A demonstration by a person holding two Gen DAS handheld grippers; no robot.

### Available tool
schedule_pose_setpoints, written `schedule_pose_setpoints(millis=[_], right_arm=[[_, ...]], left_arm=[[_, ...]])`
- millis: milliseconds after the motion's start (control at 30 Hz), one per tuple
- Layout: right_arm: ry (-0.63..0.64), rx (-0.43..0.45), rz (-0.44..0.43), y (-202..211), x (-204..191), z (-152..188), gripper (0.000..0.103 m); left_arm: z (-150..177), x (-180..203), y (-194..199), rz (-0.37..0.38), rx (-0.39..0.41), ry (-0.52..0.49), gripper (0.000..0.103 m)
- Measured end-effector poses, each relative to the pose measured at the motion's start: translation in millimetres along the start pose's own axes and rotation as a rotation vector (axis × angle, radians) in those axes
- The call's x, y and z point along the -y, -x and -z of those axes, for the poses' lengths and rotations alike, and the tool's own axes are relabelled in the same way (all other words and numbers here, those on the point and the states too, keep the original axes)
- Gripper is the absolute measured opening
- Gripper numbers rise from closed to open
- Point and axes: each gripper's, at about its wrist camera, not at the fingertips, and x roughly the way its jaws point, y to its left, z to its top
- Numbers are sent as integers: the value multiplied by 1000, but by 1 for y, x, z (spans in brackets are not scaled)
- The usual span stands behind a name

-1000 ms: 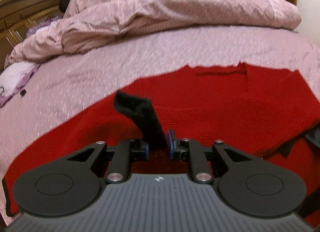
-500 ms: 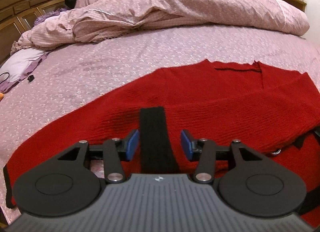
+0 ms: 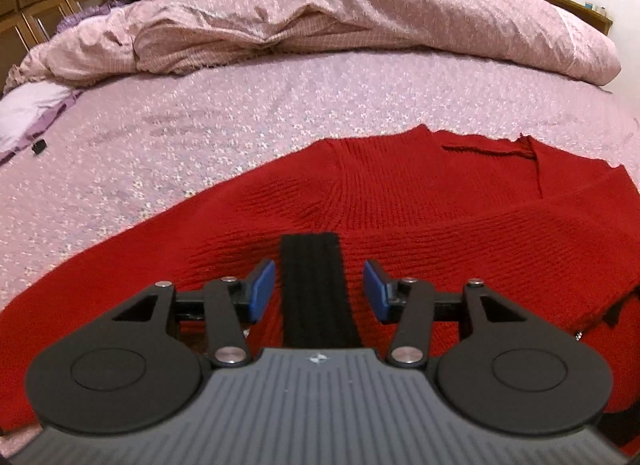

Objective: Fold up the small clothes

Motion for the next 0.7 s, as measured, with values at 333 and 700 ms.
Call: schedule_pose_setpoints(millis=[333, 700], right_arm=[[16, -16, 6, -5, -6, -1, 66], [32, -23, 9, -11, -10, -3, 66]], left_arm=[[2, 1, -20, 17, -36, 14, 55], [1, 13, -12, 25, 10, -28, 17]])
